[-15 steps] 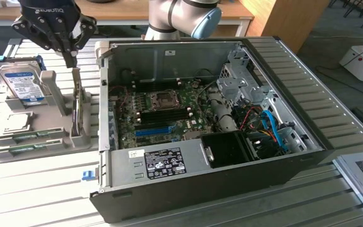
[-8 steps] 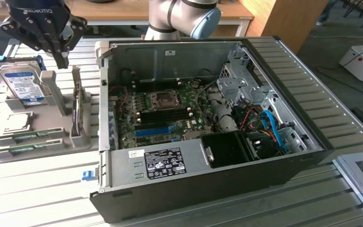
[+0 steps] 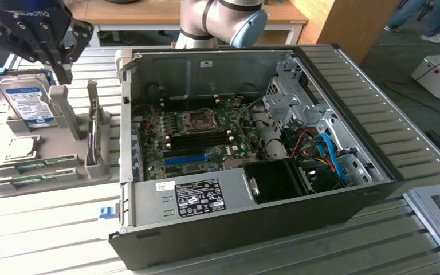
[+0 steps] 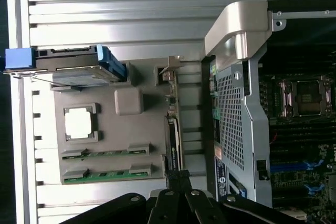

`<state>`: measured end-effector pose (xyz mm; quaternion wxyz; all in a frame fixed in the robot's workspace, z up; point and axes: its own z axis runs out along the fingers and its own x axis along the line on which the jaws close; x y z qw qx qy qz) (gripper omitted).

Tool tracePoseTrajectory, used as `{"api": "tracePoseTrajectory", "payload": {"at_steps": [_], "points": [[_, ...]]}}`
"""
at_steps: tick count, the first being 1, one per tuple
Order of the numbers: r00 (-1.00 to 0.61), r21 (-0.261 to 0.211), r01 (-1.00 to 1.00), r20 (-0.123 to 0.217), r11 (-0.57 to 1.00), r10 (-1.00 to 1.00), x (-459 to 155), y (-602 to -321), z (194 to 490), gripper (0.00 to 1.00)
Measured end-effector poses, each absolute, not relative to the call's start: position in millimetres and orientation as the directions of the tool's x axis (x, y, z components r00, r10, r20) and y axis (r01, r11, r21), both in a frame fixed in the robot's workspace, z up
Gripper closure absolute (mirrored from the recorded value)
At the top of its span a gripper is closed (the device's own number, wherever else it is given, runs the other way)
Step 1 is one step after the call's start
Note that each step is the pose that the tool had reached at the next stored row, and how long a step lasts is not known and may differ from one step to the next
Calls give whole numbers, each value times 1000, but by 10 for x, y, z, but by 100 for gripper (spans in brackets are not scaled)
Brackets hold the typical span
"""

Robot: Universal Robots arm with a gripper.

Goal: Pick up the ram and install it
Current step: 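Reach for the ram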

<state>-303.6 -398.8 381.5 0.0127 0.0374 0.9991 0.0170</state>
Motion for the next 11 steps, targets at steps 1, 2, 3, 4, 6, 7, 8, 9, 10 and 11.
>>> {"api": "tracePoseTrajectory", "payload": {"at_steps": [1,2,3,4,6,7,8,9,10,11], "points": [[-997,35,74,-24,997,75,-3056,-3988,3813,90],[-997,35,74,-24,997,75,-3076,-3988,3812,90],[-997,35,74,-24,997,75,-3096,-3988,3810,90],[-997,35,74,-24,997,75,-3117,-3988,3809,90],[-997,35,74,-24,997,75,-3157,-3988,3806,90],[-997,35,74,-24,997,75,-3176,-3988,3805,90],[-997,35,74,-24,997,75,-3196,-3988,3803,90],[-997,35,74,-24,997,75,-3215,-3988,3801,90],[-997,35,74,-24,997,75,-3233,-3988,3800,90],[-997,35,74,-24,997,75,-3254,-3988,3798,90]]}}
